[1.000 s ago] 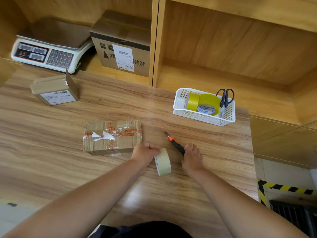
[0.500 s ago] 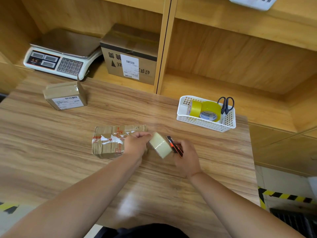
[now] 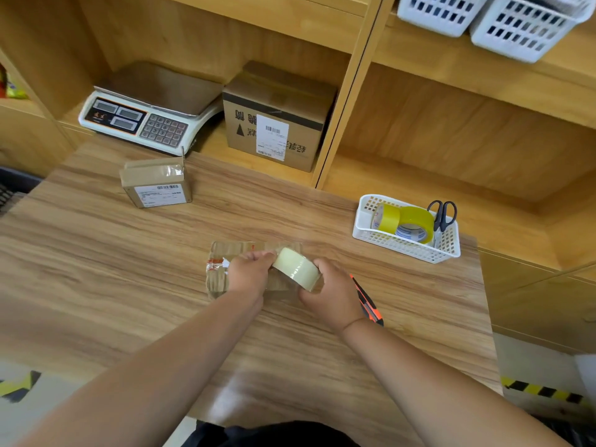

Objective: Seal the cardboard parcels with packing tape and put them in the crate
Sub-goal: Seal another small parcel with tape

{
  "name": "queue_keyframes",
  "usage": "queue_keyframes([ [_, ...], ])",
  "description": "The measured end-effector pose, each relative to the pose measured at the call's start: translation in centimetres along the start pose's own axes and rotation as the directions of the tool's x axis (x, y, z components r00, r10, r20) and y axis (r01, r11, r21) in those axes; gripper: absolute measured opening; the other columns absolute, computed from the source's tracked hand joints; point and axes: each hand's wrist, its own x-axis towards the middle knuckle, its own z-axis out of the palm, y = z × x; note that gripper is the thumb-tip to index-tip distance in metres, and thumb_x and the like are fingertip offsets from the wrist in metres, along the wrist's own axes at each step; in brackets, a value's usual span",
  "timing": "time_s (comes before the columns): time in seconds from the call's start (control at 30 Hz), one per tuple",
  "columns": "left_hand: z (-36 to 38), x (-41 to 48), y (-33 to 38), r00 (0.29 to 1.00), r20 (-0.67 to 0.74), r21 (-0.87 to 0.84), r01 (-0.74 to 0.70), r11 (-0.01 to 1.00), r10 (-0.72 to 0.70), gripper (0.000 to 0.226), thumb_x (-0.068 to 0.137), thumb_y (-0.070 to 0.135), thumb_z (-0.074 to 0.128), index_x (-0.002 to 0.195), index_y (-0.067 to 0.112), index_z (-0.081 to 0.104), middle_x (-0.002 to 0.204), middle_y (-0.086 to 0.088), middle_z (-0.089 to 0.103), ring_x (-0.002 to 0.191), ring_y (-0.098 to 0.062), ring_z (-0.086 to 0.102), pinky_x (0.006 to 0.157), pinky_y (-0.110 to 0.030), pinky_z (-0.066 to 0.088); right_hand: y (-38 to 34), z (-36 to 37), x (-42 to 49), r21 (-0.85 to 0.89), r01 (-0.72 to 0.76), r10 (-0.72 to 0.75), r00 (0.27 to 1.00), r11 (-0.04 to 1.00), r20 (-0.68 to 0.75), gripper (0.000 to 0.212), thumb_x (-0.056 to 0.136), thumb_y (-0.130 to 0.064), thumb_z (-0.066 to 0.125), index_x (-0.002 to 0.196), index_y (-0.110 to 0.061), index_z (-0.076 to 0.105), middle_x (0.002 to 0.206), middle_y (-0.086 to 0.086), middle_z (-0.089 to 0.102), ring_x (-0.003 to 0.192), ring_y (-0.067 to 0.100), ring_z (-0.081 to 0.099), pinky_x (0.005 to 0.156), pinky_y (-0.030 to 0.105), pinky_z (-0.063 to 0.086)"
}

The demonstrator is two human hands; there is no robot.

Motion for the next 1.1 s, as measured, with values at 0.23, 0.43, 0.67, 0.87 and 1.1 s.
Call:
queue_keyframes([
  [0.23, -3.2, 0.7, 0.7, 0.999, -0.046, -0.002, -0.017, 1.0, 0.017, 0.017, 0.087, 0.01, 0.064, 0.071, 0.016, 0.063, 0.07, -0.007, 0.067, 0.06, -0.024, 0.063, 0.055, -0.037, 0.055, -2.4, 0.4, 1.9, -0.196, 0.189, -0.171, 0.979, 0.962, 0.108, 0.029, 0.066, -0.035, 0.062, 0.093, -0.025, 0.061, 0.085, -0.006, 0.064, 0.086, 0.022, 0.054, 0.08, 0.03, 0.038],
  [0.43, -5.8, 1.7, 1.7, 0.984, -0.167, -0.075, -0.072, 0.995, 0.058, 0.015, 0.089, 0.014, 0.062, 0.074, 0.013, 0.059, 0.069, -0.001, 0.062, 0.066, -0.016, 0.057, 0.058, -0.024, 0.044, -2.9, -0.3, 2.8, -0.375, 0.307, -0.231, 0.944, 0.875, 0.234, 0.033, 0.074, -0.038, 0.062, 0.105, -0.025, 0.06, 0.099, -0.006, 0.067, 0.095, 0.017, 0.059, 0.084, 0.025, 0.024],
  [0.67, -9.5, 2.3, 2.8, 0.976, -0.219, -0.231, -0.046, 0.972, -0.006, 0.019, 0.091, 0.011, 0.062, 0.072, 0.011, 0.058, 0.068, 0.003, 0.059, 0.042, 0.001, 0.054, 0.037, -0.005, 0.037, -0.7, -1.2, 3.3, -0.459, 0.235, -0.138, 0.962, 0.857, 0.234, 0.037, 0.076, -0.048, 0.068, 0.099, -0.021, 0.059, 0.101, -0.005, 0.064, 0.098, 0.018, 0.056, 0.083, 0.025, 0.022],
  [0.87, -10.5, 3.2, 1.4, 0.968, -0.216, -0.363, 0.046, 0.931, -0.132, 0.006, 0.088, 0.014, 0.066, 0.083, 0.012, 0.066, 0.066, 0.001, 0.059, 0.051, -0.007, 0.052, 0.054, -0.019, 0.046, -2.4, -0.7, 4.8, -0.51, 0.328, -0.177, 0.93, 0.795, 0.321, 0.081, 0.071, -0.085, 0.018, 0.104, -0.021, 0.054, 0.102, -0.003, 0.059, 0.099, 0.019, 0.051, 0.085, 0.031, 0.021],
  [1.1, -10.9, 3.3, 0.5, 0.962, -0.226, -0.462, 0.034, 0.886, -0.155, 0.016, 0.094, 0.008, 0.057, 0.079, 0.014, 0.054, 0.035, 0.012, 0.046, 0.027, 0.002, 0.04, 0.034, -0.007, 0.031, -3.9, 1.0, 6.7, -0.569, 0.371, -0.219, 0.922, 0.734, 0.318, 0.061, 0.087, -0.063, 0.014, 0.11, -0.024, 0.055, 0.098, -0.004, 0.059, 0.099, 0.02, 0.049, 0.076, 0.029, 0.014],
])
